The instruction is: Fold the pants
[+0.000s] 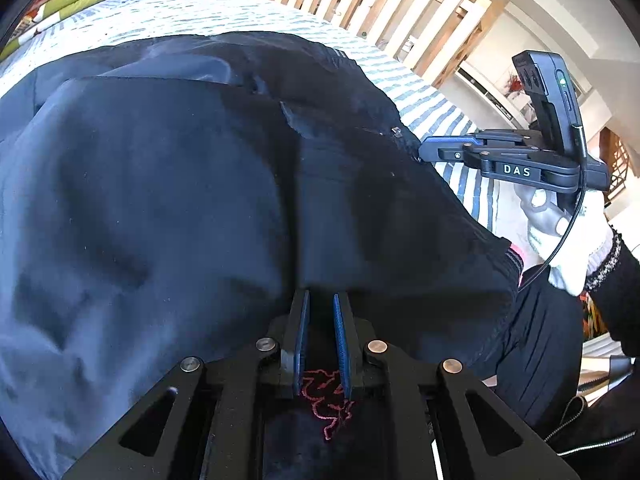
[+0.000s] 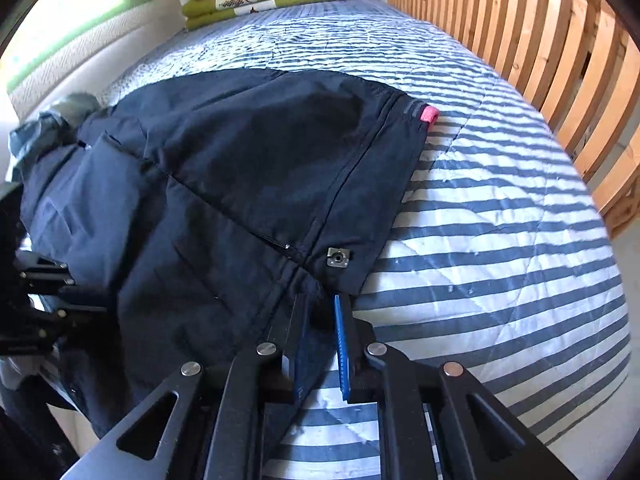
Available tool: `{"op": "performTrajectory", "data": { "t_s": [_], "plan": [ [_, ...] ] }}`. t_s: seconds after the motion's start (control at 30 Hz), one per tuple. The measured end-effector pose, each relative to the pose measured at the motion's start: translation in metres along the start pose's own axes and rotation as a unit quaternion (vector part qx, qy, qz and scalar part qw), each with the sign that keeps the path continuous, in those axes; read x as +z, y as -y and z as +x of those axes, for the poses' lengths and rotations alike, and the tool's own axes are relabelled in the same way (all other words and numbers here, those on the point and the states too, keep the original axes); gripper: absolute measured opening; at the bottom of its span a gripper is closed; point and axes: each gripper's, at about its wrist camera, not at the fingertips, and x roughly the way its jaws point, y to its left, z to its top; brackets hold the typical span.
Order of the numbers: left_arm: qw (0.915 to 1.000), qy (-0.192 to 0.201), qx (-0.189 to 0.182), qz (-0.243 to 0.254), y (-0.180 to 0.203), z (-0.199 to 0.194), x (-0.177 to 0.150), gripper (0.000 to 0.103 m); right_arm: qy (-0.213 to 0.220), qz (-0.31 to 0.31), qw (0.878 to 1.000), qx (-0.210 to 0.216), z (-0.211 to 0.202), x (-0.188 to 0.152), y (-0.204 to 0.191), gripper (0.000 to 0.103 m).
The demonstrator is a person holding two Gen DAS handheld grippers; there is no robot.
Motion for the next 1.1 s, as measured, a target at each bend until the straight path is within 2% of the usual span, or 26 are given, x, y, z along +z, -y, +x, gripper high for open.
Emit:
{"op": "performTrajectory", "data": {
  "t_s": [0.1,0.3,0.33,0.37,0.4,0.43,0.47,0.57,0.83,0.97,1.1],
  "plan": [
    [1.0,-0.001,0.0,0.001,0.0,-0.001,0.0,0.013,-0.012,-0.02,1.0,-0.008,0.005,0.003,-0.003,0.017],
    [1.0,-0.002,0.0,-0.002,-0.002,-0.002,0.001,0.013,-0.029,-0.023,0.999,0.011,0.007,-0.001,0.002,0.018],
    [1.0,-0.002,-0.001,-0.002,-0.002,-0.002,0.001,0.013,-0.031,-0.021,0.999,0.016,0.007,-0.002,0.003,0.018],
    [1.0,-0.002,-0.001,-0.002,-0.002,-0.003,0.001,0.013,-0.03,-0.014,0.999,0.017,0.006,-0.004,0.006,0.013],
    [1.0,-0.002,-0.001,-0.002,-0.002,-0.003,0.001,0.013,-0.031,-0.006,0.999,0.012,0.006,-0.004,0.009,0.002],
    [1.0,-0.003,0.001,-0.002,-0.002,-0.003,0.001,0.013,-0.032,0.004,0.999,0.009,0.007,-0.004,0.013,0.003],
    [1.0,-0.004,0.002,-0.005,-0.002,-0.004,0.002,0.013,-0.033,0.026,0.999,0.027,0.007,-0.002,0.02,0.003],
    [0.9999,-0.008,0.003,-0.011,-0.002,-0.005,0.004,0.014,-0.039,0.062,0.996,0.045,0.012,0.006,0.033,0.002],
    [0.9998,-0.009,-0.003,-0.017,0.001,-0.007,0.004,0.015,-0.021,0.05,0.997,0.048,-0.002,0.037,0.031,0.002],
    [0.9998,-0.006,-0.008,-0.016,0.006,-0.011,0.005,0.015,-0.037,0.042,0.998,0.022,-0.001,0.049,0.024,0.002],
    [0.9999,0.017,-0.002,-0.001,0.02,-0.025,0.017,0.015,-0.069,0.057,0.996,-0.002,0.023,0.059,0.027,0.002]
  ]
}}
